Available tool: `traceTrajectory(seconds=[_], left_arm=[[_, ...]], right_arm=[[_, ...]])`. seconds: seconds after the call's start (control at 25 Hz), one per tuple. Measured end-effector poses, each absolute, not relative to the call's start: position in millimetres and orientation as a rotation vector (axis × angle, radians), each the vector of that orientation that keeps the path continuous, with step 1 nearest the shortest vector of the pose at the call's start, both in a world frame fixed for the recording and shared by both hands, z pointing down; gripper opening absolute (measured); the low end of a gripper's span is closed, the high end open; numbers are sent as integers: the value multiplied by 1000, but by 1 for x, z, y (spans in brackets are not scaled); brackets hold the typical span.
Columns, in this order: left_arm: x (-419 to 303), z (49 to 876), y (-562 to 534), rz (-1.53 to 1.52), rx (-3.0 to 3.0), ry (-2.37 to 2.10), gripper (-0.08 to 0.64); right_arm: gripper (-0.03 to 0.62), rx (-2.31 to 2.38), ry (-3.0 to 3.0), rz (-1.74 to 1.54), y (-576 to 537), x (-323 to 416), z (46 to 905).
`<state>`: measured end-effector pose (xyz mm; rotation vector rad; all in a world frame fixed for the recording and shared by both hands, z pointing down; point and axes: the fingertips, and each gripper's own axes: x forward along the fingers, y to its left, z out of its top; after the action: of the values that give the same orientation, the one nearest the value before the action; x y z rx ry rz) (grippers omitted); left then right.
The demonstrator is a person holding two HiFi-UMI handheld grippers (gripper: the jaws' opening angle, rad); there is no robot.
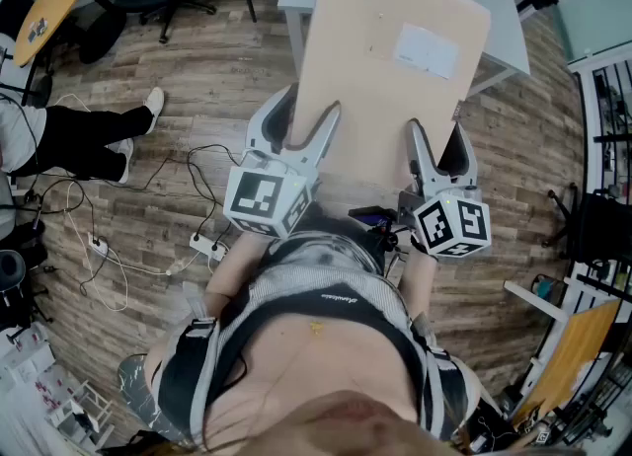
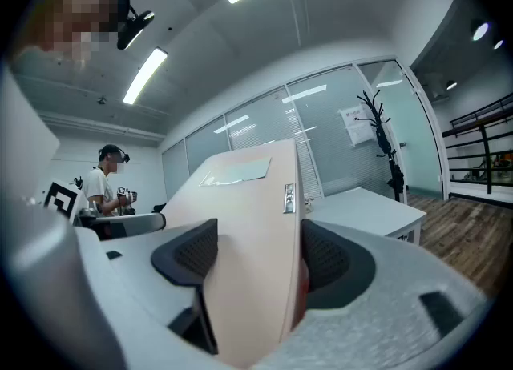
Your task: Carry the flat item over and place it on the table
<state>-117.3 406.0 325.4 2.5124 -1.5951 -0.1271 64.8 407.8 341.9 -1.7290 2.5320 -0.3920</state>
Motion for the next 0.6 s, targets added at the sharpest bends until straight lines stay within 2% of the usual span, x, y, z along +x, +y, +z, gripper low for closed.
traceTrajectory(seconds=[0.6], left_arm=[[-103, 312, 433, -163, 2543, -1570, 252]], right_arm=[[331, -1720, 2513, -360, 438, 79, 328]])
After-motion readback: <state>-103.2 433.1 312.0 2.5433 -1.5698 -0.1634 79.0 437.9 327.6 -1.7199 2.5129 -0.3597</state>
